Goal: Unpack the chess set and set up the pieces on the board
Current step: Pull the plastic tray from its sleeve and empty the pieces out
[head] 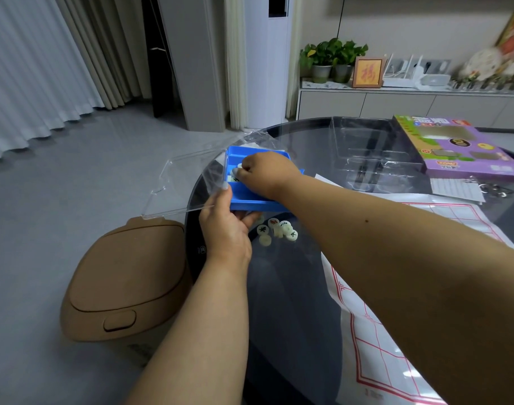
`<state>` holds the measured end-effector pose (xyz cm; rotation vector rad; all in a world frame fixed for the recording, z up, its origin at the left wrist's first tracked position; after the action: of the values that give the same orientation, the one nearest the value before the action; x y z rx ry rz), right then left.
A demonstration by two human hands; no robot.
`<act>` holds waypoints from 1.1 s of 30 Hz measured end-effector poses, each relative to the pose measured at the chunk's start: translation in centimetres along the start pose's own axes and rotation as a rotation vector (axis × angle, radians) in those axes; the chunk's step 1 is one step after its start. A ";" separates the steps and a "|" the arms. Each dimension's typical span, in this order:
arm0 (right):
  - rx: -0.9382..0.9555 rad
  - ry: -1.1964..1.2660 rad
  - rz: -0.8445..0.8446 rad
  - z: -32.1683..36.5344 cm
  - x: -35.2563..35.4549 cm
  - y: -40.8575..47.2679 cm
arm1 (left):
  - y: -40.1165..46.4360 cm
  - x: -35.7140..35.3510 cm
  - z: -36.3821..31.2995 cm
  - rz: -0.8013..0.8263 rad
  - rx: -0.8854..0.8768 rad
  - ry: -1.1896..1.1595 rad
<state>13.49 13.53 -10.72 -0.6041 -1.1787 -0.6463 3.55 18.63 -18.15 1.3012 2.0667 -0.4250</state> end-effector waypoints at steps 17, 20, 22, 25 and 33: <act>-0.030 0.208 -0.139 -1.2 1.4 0.0 | 0.0 -0.2 0.0 -0.004 0.016 0.030; -0.054 0.243 -0.187 -1.5 2.1 -0.2 | 0.1 -0.1 -0.2 -0.004 0.006 0.030; -0.041 0.273 -0.231 -1.3 2.8 -0.5 | 0.2 -0.2 -0.3 0.006 -0.005 0.030; -0.012 0.364 -0.313 -1.1 3.9 -1.0 | 0.2 -0.1 -0.6 -0.001 -0.026 0.044; 0.016 0.651 -0.494 -2.3 5.8 -3.4 | 0.2 1.0 -1.3 -0.071 -0.096 0.003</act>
<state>13.90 8.71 -5.53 -0.0530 -0.7067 -1.1474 2.94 20.12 -17.85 1.1756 2.1138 -0.3512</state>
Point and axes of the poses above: each hand's wrist, its own y-axis towards the middle knuckle, its own x-axis out of the back of the hand, z = x × y, the point moved 10 cm from there along y, towards the middle knuckle, and after that the axes turned 15 degrees about z, right-handed, at the moved point
